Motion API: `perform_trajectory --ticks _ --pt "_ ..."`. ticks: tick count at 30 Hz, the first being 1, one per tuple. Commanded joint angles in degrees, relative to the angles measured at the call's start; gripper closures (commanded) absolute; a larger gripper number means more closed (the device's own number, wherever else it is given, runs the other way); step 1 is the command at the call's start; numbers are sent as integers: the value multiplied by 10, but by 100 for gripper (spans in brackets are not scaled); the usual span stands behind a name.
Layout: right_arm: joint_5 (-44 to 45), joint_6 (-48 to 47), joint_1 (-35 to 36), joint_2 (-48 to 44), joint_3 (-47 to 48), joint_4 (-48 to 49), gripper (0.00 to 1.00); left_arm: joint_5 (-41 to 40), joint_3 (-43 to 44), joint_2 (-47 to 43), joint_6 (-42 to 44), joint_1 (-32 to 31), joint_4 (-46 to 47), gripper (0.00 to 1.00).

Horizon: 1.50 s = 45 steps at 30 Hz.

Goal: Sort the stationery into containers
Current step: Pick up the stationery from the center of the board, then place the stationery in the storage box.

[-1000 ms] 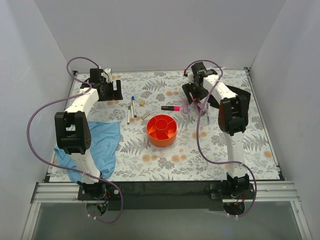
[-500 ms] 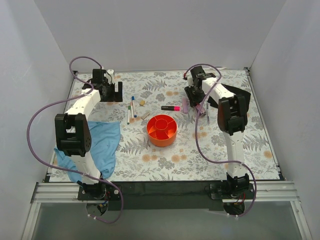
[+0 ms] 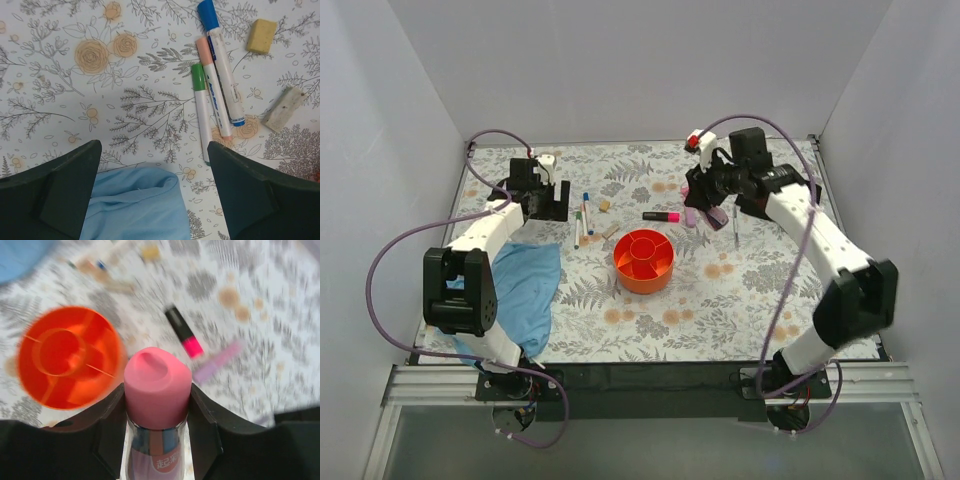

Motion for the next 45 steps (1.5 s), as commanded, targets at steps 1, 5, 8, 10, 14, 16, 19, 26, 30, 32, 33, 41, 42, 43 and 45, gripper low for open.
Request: perform_trajectory --ticks 1,5,8,10,14,16,19,26,30,32,33,41,42,43,45 --pt "-186 -34 28 -152 -187 266 99 -34 -20 -61 -17 1 59 11" --pt "-152 14 98 -235 -309 579 99 -26 -42 -85 -35 3 70 11" --pt "-121 56 149 -203 -289 647 99 -26 -42 -92 -36 8 70 11" --pt "-116 88 163 -187 -274 669 99 -10 -38 -92 -38 16 63 11" --pt "-100 174 172 -163 -276 755 99 -15 -33 -95 -38 27 56 12" --pt "-94 190 179 -158 -281 768 99 -18 -36 -101 -29 27 56 12" --pt "-73 245 183 -155 -296 785 99 -18 -40 -107 -16 27 55 12" --pt "-13 350 188 -121 -317 843 99 -34 -43 -110 -13 35 54 12" --pt "11 347 205 -115 -335 864 99 -34 -40 -106 -12 35 54 12" --pt "20 343 207 -114 -346 870 99 -34 -36 -106 -13 35 55 12" --pt "23 343 206 -113 -350 872 99 -34 -33 -107 -13 35 54 12" --pt "39 311 207 -104 -383 879 99 -34 -52 -120 -13 37 53 12" --pt "37 305 207 -102 -391 878 99 -33 -56 -122 -15 37 54 12" --pt "33 298 207 -95 -394 876 99 -32 -61 -125 -17 37 56 12" --pt "33 296 206 -89 -405 878 99 -29 -66 -127 -19 37 58 12"
